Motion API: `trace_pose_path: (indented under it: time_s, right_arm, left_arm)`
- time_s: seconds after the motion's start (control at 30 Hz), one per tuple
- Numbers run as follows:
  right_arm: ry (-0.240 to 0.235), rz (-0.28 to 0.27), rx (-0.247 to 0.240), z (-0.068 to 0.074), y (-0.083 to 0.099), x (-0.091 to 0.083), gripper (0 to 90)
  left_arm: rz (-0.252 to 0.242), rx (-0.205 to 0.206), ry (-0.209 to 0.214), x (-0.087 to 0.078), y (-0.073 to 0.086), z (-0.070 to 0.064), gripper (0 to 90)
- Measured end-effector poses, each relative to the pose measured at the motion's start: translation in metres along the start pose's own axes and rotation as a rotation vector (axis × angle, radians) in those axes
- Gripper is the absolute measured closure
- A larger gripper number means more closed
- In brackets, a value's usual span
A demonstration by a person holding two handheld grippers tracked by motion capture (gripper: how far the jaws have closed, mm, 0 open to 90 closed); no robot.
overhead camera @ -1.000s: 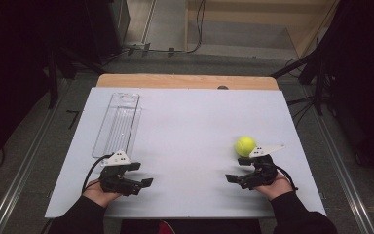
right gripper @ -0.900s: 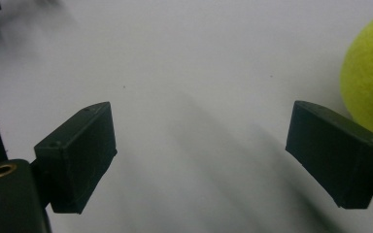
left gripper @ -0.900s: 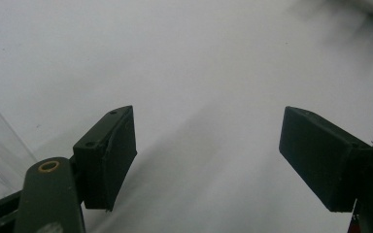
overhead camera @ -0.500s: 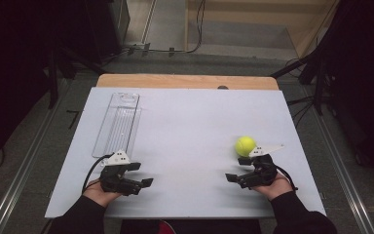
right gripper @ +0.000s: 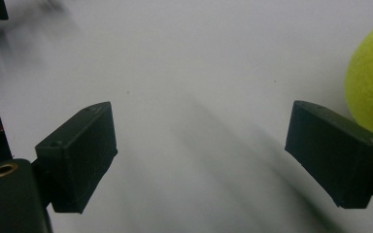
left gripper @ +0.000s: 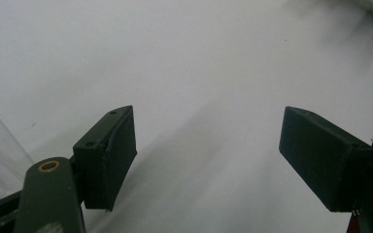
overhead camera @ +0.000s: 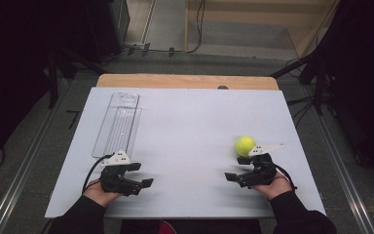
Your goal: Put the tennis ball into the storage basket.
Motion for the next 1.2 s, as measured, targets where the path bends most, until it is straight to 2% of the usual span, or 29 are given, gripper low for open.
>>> trace_pose_path:
  time_s: [0.5,0.57,0.73,0.83,1.2]
  right_arm:
    - [0.017,-0.025,-0.009,0.0,-0.019,-0.01,9.5]
    - [0.019,-0.023,-0.007,0.0,-0.021,-0.011,12.3]
    - [0.023,-0.035,-0.005,0.0,-0.03,-0.016,12.3]
    - [0.047,-0.04,-0.008,-0.003,-0.036,-0.019,12.3]
    - [0.078,-0.033,-0.005,-0.009,-0.049,-0.023,12.3]
  left_arm:
    - [0.009,-0.008,-0.001,0.0,0.001,0.0,22.0]
    - [0.007,-0.008,-0.001,-0.001,0.001,0.0,22.0]
    - [0.01,-0.008,-0.001,0.0,0.001,0.0,22.0]
    - [0.008,-0.013,0.0,0.0,0.001,0.0,22.0]
    - [0.005,-0.015,0.003,0.0,0.001,0.0,22.0]
Point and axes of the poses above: each handheld gripper's, and its own axes: x roughly forward along the jaws, y roughly out of its underside, z roughly to its left, the point moved 6 cm from there along x, roughly forward along the jaws, and after that the axes turned 6 degrees about -x, right-handed, at the moved point
